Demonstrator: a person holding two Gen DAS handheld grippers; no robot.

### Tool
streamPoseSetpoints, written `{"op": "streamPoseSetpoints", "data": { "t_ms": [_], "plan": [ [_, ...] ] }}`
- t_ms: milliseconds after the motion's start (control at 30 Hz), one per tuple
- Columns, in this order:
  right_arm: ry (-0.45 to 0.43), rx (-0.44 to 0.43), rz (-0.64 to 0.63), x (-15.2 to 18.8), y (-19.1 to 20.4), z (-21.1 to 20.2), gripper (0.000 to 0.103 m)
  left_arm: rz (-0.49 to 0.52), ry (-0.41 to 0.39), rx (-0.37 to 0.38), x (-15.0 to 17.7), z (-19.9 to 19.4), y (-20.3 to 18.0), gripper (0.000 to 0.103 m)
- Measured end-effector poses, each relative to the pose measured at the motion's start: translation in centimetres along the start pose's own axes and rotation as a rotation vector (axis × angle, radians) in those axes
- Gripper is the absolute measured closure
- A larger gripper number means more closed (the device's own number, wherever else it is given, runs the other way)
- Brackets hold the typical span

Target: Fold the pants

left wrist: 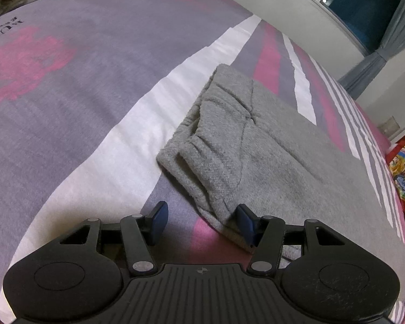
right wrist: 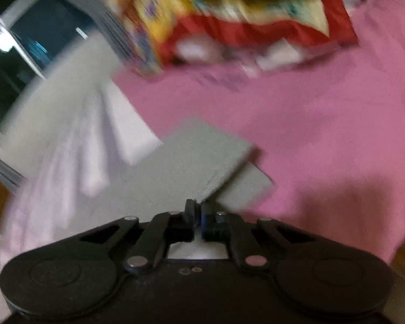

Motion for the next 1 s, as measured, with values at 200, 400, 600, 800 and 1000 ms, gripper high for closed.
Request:
{"op": "streamPoseSetpoints", "data": {
  "t_ms": [200, 400, 600, 800, 1000],
  "plan": [
    [-0.217, -0.146, -0.247, -0.4, 8.2, -5.3, 0.081, 0.020, -0.134, 0.024, 0.5, -3.1, -0.6, 0.047],
    [-0.038, -0.578, -0.617, 1.8, 26.3, -0.2, 0.047, -0.069, -0.154, 0.069, -0.3, -2.5, 1.0, 0.047],
    [0.157, -0.770, -0.882, 6.5, 42.2, 7.9, 0.051, -0.083, -0.132, 0.099, -1.2, -1.0, 1.4, 0.047],
    [0.298, -0.755, -0.956, 9.0, 48.1, 14.8, 0.050, -0.098, -0.094, 0.150, -1.3, 0.4, 2.1, 0.047],
    [0.451, -0.907, -1.027, 9.7, 48.1, 15.0, 0.090, -0.069, -0.104, 0.189, -1.0, 0.1, 2.3, 0.057]
  ]
}}
Point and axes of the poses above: each gripper's, at about its wrist camera, not at the fingertips, and z roughly the way its jaws point, y to its left, x to its underside, the point moved 2 cm from there along z, roughly the way its jaws point, and after that the axes turned 8 degrees about -z, right-handed, at the moved point
